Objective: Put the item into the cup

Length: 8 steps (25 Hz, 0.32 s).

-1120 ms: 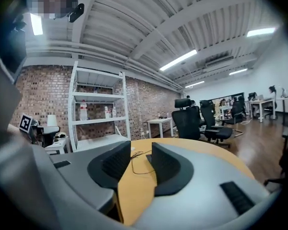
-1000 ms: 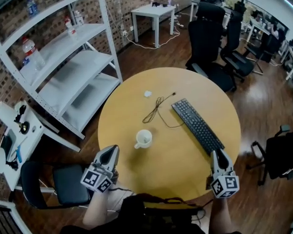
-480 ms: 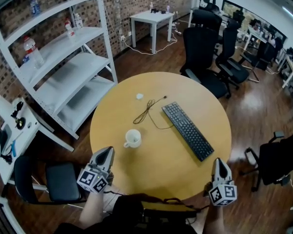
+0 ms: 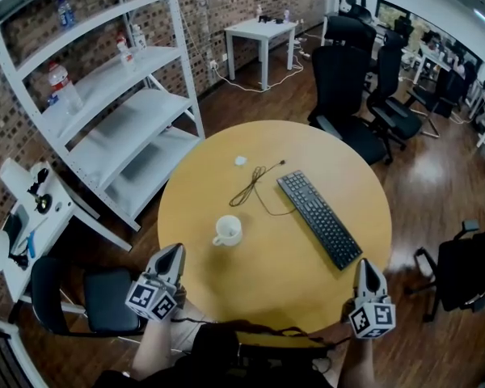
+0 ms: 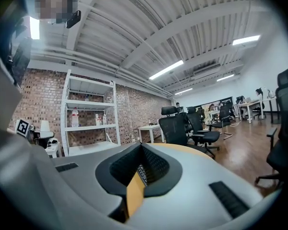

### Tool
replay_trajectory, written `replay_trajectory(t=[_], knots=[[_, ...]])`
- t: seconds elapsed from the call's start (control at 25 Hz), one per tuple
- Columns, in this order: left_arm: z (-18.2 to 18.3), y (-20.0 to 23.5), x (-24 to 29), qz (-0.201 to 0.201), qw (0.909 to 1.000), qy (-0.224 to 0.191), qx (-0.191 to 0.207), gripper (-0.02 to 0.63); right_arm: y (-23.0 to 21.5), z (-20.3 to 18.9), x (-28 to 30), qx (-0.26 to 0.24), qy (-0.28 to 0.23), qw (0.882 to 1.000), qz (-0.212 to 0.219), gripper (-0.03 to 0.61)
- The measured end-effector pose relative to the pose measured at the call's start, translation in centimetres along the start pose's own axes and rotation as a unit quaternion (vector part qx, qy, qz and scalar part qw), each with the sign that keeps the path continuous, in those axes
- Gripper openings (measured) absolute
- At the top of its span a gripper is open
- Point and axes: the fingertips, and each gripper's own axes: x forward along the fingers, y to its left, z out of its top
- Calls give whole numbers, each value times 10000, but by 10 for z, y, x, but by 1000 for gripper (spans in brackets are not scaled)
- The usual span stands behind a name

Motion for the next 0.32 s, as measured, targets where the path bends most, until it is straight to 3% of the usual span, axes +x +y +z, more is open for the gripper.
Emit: replay_trajectory(t=[0.32], knots=[[-4, 4, -2, 9, 10000, 88, -13, -6, 7, -5, 5, 19, -26, 10000, 5, 6]])
